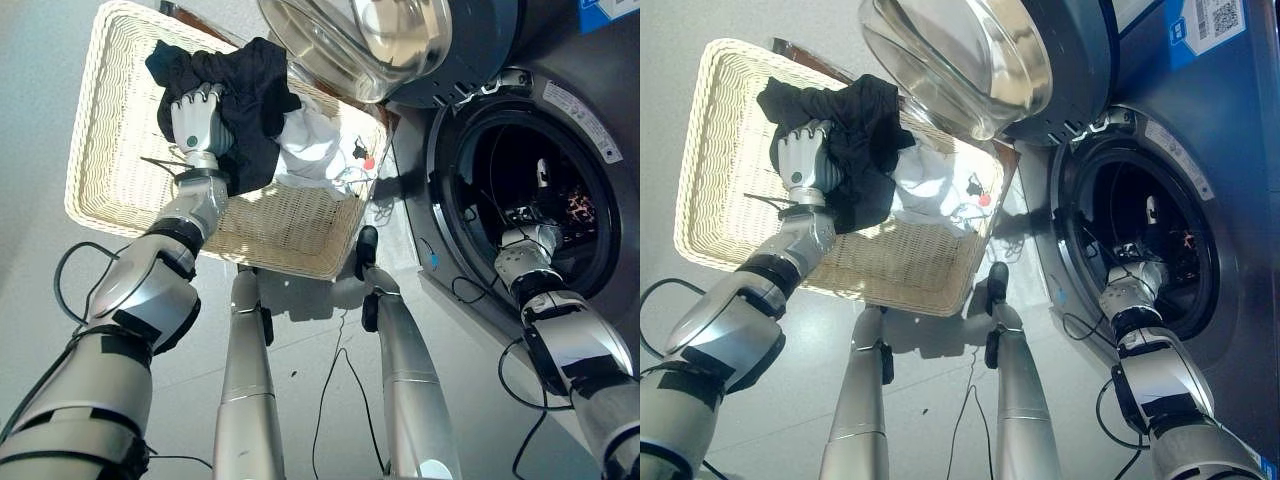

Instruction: Put the clothes into the washing machine.

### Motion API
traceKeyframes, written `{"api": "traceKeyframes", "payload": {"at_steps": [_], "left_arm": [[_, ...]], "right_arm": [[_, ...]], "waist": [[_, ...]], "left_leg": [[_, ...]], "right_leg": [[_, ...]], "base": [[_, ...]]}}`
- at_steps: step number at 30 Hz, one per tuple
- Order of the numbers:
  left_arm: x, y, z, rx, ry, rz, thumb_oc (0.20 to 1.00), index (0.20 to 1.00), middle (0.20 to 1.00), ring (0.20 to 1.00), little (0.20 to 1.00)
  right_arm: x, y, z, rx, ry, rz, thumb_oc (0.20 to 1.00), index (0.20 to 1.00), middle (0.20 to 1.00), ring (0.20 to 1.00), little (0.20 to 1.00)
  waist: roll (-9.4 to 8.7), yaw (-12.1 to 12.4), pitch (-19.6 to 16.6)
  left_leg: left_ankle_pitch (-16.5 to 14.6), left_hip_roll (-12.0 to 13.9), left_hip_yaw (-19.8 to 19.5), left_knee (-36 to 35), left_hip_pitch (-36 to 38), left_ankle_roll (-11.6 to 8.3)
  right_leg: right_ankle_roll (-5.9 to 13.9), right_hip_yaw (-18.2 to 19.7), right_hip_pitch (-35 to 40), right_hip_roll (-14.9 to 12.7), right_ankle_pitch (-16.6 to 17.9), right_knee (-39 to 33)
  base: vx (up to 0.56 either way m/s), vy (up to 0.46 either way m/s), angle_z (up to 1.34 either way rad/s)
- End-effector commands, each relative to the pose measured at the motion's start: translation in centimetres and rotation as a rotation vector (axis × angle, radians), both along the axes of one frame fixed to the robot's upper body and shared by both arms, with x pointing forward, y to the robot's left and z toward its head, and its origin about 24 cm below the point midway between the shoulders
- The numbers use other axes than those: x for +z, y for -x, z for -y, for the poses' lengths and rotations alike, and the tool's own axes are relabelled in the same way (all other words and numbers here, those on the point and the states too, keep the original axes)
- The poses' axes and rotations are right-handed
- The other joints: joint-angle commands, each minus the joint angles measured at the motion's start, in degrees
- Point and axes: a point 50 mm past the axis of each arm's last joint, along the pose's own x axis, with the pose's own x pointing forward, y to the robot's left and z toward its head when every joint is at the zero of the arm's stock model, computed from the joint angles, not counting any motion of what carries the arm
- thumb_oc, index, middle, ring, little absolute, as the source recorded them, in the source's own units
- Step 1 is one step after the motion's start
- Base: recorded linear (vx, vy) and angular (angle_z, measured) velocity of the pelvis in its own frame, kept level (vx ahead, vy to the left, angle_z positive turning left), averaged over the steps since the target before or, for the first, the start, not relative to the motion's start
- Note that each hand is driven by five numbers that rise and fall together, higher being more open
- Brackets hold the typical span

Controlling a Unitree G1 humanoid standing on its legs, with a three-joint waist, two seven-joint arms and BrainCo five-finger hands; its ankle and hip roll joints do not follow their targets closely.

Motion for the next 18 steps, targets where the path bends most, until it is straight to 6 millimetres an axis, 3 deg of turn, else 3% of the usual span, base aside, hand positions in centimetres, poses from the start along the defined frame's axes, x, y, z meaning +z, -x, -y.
{"api": "traceKeyframes", "payload": {"at_steps": [1, 10, 16, 17, 18], "left_arm": [[-2.8, -0.3, 0.2, 0.025, 0.006, -0.143, 0.2, 0.2, 0.2, 0.2, 0.2], [-3.6, -0.3, 0.1, 0.01, 0.109, -0.16, 0.2, 0.2, 0.2, 0.2, 0.2], [-3.1, -0.1, 0.3, -0.089, 0.333, -0.079, 0.2, 0.2, 0.2, 0.2, 0.2], [-2.8, 0.1, 0.7, -0.203, 0.516, -0.012, 0.2, 0.2, 0.2, 0.2, 0.2], [-2.7, 0.2, 0.9, -0.247, 0.577, 0.016, 0.2, 0.2, 0.2, 0.2, 0.2]], "right_arm": [[-0.4, 0.5, -0.1, -0.011, 0.022, 0.055, 1.0, 1.0, 1.0, 1.0, 1.0], [-0.6, 0.1, -2.3, 0.088, 0.058, 0.088, 1.0, 1.0, 1.0, 1.0, 1.0], [-1.0, -0.1, -3.8, 0.151, 0.093, 0.076, 1.0, 1.0, 1.0, 1.0, 1.0], [-1.1, -0.1, -5.0, 0.188, 0.147, 0.057, 1.0, 1.0, 1.0, 1.0, 1.0], [-1.2, 0.0, -5.5, 0.202, 0.168, 0.052, 1.0, 1.0, 1.0, 1.0, 1.0]], "waist": [[-2.82, 0.7, -0.9], [-2.36, 0.3, -0.9], [-1.91, 0.4, -0.9], [-1.48, 0.6, -0.9], [-1.3, 0.6, -0.9]], "left_leg": [[-3.3, -5.1, 3.9, 2.2, 0.6, 4.1], [-2.7, -5.1, 4.4, 1.8, 0.4, 3.91], [-2.5, -5.1, 4.6, 1.5, 0.5, 3.86], [-2.3, -5.3, 4.6, 1.3, 0.5, 3.82], [-2.2, -5.4, 4.7, 1.5, 0.4, 3.83]], "right_leg": [[2.26, -2.6, 1.8, 5.2, 8.8, -8.8], [2.04, -2.0, 1.3, 5.1, 8.9, -8.9], [1.9, -1.7, 1.1, 5.1, 8.8, -8.9], [1.76, -1.6, 1.0, 4.9, 8.6, -8.8], [1.72, -1.6, 0.9, 4.9, 8.5, -8.7]], "base": [[0.0, 0.024, -0.05], [0.0, 0.003, 0.0], [0.0, 0.0, 0.0], [0.0, 0.0, 0.0], [0.0, 0.022, -0.03]]}}
